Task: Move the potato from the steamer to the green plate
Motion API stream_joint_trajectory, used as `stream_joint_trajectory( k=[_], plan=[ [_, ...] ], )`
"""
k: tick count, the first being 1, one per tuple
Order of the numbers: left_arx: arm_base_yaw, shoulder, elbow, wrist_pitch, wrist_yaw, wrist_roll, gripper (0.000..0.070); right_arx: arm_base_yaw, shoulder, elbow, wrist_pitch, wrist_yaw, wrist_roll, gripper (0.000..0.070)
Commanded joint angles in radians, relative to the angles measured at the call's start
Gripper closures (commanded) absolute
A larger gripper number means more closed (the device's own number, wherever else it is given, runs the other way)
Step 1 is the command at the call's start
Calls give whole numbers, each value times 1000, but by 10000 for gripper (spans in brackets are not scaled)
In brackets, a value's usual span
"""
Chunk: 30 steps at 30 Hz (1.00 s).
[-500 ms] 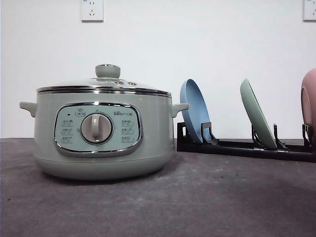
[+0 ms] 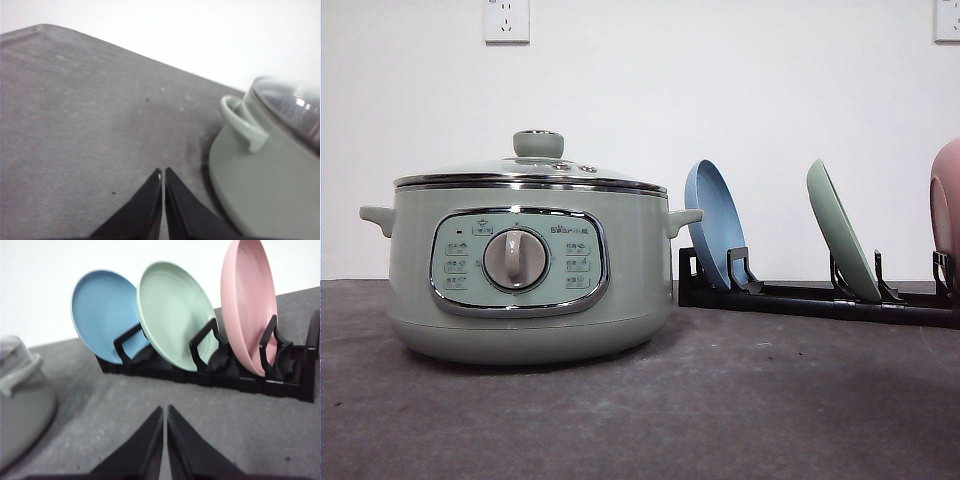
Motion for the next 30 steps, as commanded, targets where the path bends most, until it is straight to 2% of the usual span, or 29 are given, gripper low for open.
stream_joint_trajectory(
  k=[1, 10, 17, 25, 30],
  plan=[
    [2, -2, 26, 11, 0, -68, 699, 1, -2, 3, 19, 4, 50, 699],
    [2, 20, 186, -4, 31, -101, 699, 2, -1, 125, 4, 47, 76, 699],
    [2, 99, 363, -65, 38, -76, 699, 2, 41, 294, -68, 62, 38, 699],
    [2, 252, 567, -213, 150, 46, 699, 2, 178, 506, -199, 44, -38, 699],
    [0, 372, 692, -319, 258, 121, 699, 2, 294, 640, -323, -40, -116, 699]
  ],
)
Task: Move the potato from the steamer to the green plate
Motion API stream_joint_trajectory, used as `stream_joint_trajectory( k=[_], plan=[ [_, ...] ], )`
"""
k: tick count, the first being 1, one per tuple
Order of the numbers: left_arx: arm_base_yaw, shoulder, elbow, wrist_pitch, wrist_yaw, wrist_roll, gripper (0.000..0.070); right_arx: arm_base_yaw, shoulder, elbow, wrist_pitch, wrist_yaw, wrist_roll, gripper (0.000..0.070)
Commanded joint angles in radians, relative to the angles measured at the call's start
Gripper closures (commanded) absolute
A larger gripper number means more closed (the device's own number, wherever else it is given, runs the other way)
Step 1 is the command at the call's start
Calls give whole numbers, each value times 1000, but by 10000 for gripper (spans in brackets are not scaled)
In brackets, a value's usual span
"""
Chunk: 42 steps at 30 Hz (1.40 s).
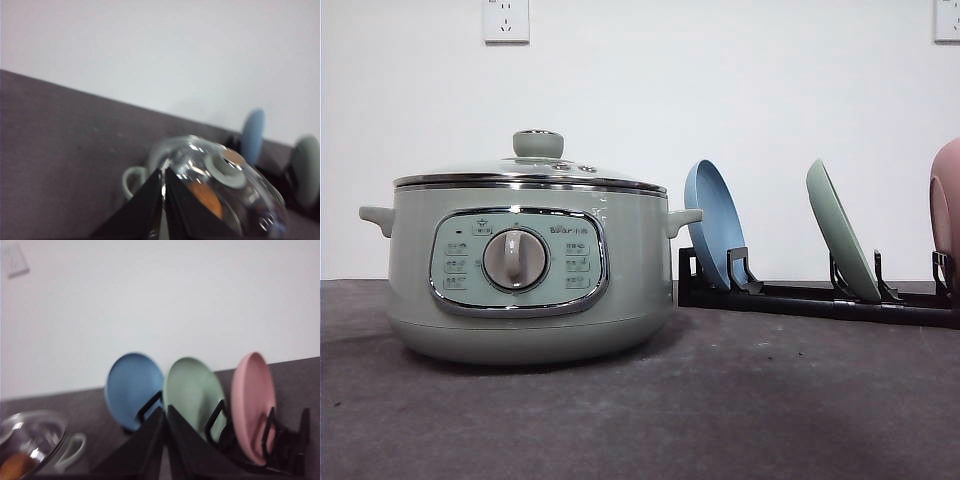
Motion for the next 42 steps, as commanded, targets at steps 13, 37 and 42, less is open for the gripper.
stream_joint_trajectory(
  k=[13, 37, 42],
  plan=[
    [-44, 328, 344, -301, 305, 257, 699, 7, 328, 334, -365, -273, -242, 700],
    [-242, 469, 458, -528, 360, 380, 565, 182, 536, 522, -734, -313, -389, 652],
    [-242, 469, 458, -528, 360, 378, 159, 182, 537, 522, -733, -312, -382, 186]
  ],
)
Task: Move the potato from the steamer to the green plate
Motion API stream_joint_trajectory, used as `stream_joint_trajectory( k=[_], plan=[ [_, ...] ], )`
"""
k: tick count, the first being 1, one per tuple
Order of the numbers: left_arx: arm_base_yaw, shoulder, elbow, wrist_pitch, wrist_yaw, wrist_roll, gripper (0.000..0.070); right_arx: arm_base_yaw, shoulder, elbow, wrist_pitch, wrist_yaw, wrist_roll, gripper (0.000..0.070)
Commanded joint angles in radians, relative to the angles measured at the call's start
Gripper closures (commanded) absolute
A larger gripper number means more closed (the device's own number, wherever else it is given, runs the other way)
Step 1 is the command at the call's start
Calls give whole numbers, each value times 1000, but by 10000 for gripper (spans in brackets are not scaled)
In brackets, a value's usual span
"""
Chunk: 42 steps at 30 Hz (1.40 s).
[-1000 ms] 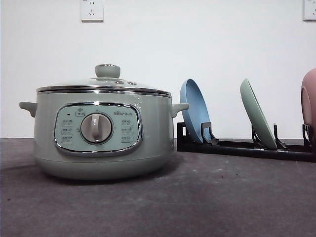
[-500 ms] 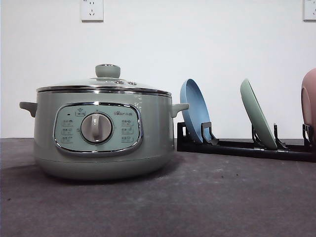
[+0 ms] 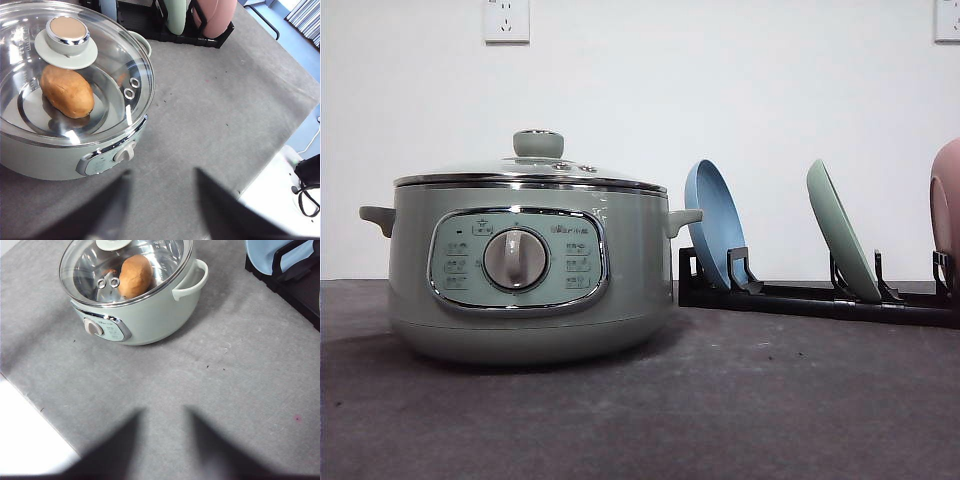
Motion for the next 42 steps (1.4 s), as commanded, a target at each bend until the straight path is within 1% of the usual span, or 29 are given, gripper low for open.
stream_joint_trajectory(
  k=[1, 3, 16, 21, 25, 27, 29, 35, 42],
  plan=[
    [-3, 6, 25, 8, 6, 14, 112, 4, 8, 17, 10, -2, -4, 168],
    [-3, 6, 25, 9, 6, 14, 60, 4, 8, 17, 15, -2, -4, 162],
    [-3, 10, 25, 17, 6, 15, 63, 4, 8, 17, 38, 7, 32, 162],
    [-3, 10, 25, 48, 6, 13, 63, 4, 15, 17, 74, 38, 106, 162],
    [-3, 10, 25, 51, 6, 12, 63, 4, 42, 17, 162, 60, 188, 163],
    [-3, 10, 25, 50, 6, 12, 63, 3, 68, 20, 203, 69, 224, 163],
    [-3, 10, 25, 50, 6, 12, 63, 3, 104, 31, 229, 88, 240, 163],
    [-3, 10, 25, 50, 6, 12, 63, 3, 256, 116, 301, 151, 255, 164],
    [-3, 10, 25, 49, 6, 12, 63, 2, 477, 280, 347, 217, 258, 164]
  ],
)
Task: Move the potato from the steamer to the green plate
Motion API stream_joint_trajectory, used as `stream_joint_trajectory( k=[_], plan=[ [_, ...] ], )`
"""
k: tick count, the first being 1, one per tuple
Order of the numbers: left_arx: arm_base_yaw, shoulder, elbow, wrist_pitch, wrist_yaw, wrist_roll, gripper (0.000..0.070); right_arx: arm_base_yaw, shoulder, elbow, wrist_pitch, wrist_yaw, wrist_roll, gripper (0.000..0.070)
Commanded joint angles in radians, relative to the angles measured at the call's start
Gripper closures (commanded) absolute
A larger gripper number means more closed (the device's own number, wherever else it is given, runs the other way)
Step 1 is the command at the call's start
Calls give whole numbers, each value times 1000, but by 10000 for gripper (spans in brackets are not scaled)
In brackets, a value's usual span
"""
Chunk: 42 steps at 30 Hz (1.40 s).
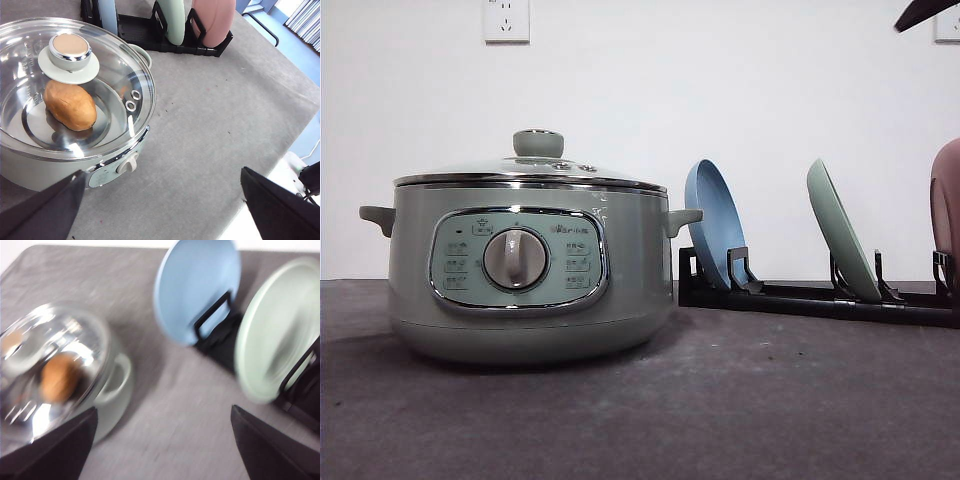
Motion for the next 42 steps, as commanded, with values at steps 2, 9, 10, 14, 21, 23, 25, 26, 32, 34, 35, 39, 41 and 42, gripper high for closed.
stream_joint_trajectory(
  k=[2, 9, 10, 14, 21, 23, 25, 26, 32, 34, 35, 39, 41, 42],
  plan=[
    [-3, 9, 25, 6, 6, 9, 63, 3, 101, 73, 13, 22, 12, 164],
    [-3, 9, 25, 5, 6, 9, 63, -3, 314, 200, 54, 80, 12, 165],
    [-3, 9, 25, 4, 6, 9, 63, -6, 337, 209, 66, 83, 12, 165],
    [-3, 9, 25, 4, 6, 9, 63, -12, 426, 244, 106, 107, 19, 166],
    [-3, 9, 25, 4, 6, 9, 63, -20, 532, 251, 190, 163, 20, 183],
    [-3, 9, 25, 4, 6, 9, 63, -24, 554, 251, 209, 163, 20, 229],
    [-3, 9, 25, 4, 6, 9, 63, -24, 572, 251, 225, 163, 26, 252],
    [-3, 9, 25, 4, 6, 9, 63, -24, 581, 251, 233, 163, 32, 254],
    [-3, 9, 25, 4, 6, 9, 63, -25, 618, 251, 245, 162, 38, 359],
    [-3, 9, 25, 5, 6, 9, 63, -25, 624, 251, 245, 163, 38, 389],
    [-3, 9, 25, 4, 6, 9, 63, -25, 625, 251, 245, 163, 38, 411],
    [-3, 9, 25, 5, 6, 9, 63, -30, 625, 251, 247, 163, 38, 541],
    [-3, 9, 25, 5, 6, 9, 63, -32, 625, 251, 245, 163, 38, 586],
    [-3, 9, 25, 5, 6, 9, 63, -32, 625, 251, 245, 163, 39, 604]
  ],
)
